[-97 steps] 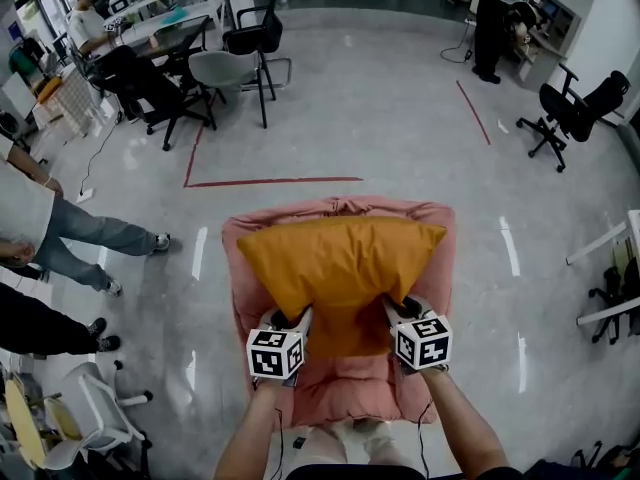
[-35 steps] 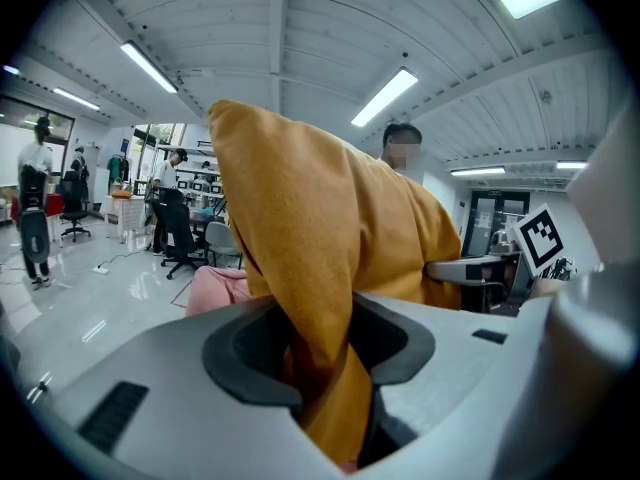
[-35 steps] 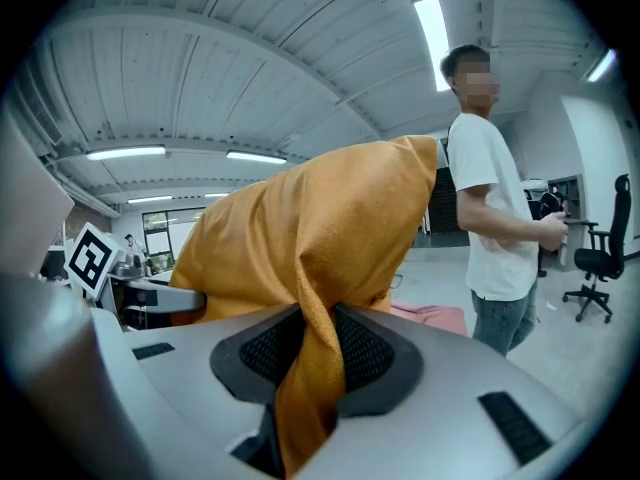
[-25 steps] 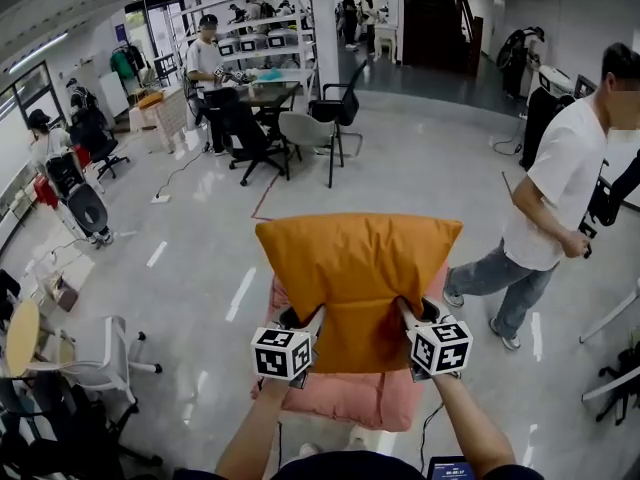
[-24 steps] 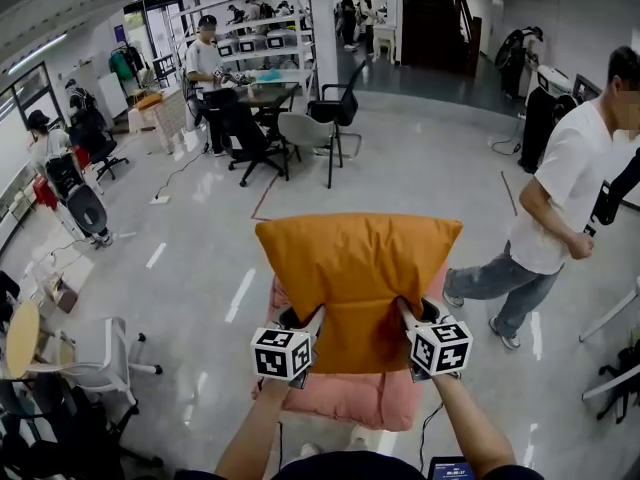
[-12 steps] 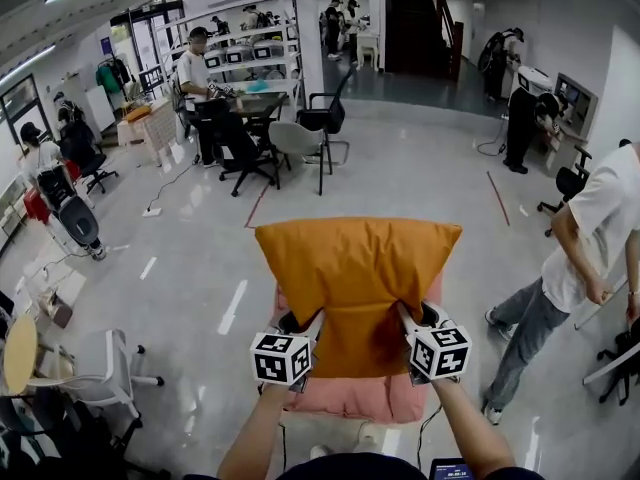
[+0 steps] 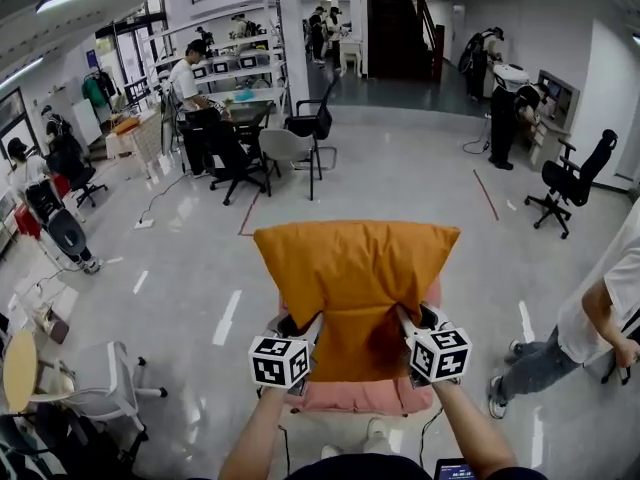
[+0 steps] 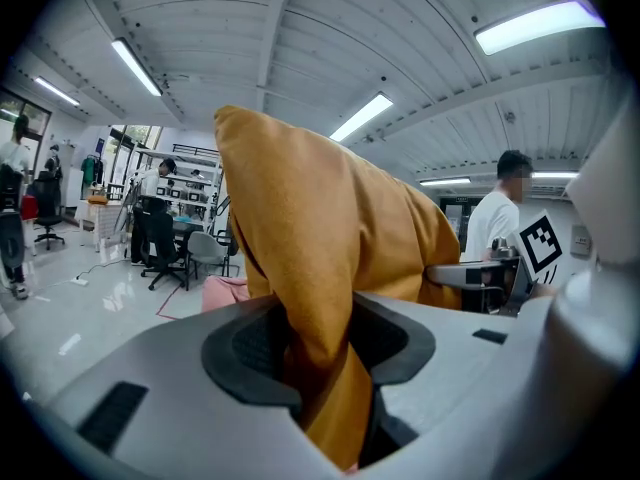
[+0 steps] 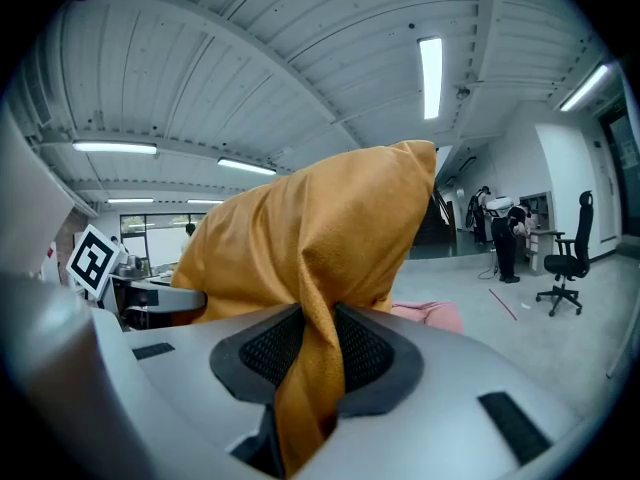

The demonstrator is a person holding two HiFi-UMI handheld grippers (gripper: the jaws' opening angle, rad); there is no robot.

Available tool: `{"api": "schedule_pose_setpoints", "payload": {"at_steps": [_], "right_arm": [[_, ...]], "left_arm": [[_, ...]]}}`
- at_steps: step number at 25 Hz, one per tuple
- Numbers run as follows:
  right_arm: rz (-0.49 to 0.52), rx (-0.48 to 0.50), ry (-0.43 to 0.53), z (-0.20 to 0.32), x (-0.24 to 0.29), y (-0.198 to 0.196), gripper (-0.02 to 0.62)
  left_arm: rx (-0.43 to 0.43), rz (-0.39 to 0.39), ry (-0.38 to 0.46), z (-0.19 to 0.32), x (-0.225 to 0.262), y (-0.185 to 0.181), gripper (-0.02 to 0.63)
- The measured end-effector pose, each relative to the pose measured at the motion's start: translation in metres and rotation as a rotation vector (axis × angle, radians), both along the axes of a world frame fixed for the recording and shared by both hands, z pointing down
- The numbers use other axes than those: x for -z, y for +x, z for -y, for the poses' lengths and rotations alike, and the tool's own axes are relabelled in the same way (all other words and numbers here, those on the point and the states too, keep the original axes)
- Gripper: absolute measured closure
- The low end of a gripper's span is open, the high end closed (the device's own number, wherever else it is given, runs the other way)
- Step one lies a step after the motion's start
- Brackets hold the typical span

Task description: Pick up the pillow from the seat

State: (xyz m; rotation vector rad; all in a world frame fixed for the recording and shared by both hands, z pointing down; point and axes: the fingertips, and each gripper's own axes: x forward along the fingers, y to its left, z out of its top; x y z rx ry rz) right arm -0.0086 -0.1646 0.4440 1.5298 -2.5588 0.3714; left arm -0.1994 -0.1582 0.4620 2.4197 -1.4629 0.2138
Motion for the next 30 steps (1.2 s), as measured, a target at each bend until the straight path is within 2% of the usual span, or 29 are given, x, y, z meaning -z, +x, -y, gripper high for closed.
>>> {"api": "schedule_pose_setpoints", "payload": {"at_steps": [17,30], "right_arm": [[-0.010,-0.078,0.014,-0.052,0.004,-0.025,0.486],[-0.008,-0.082,0.023,-0.062,0.010,-0.010,0.486]], "left_arm": [[-0.084,-0.024,0.020,-0.037,0.003,-0.025,0.434],[-0.097,-0.036,0.028,-0.045,0.009,-0.011,0.431]]}}
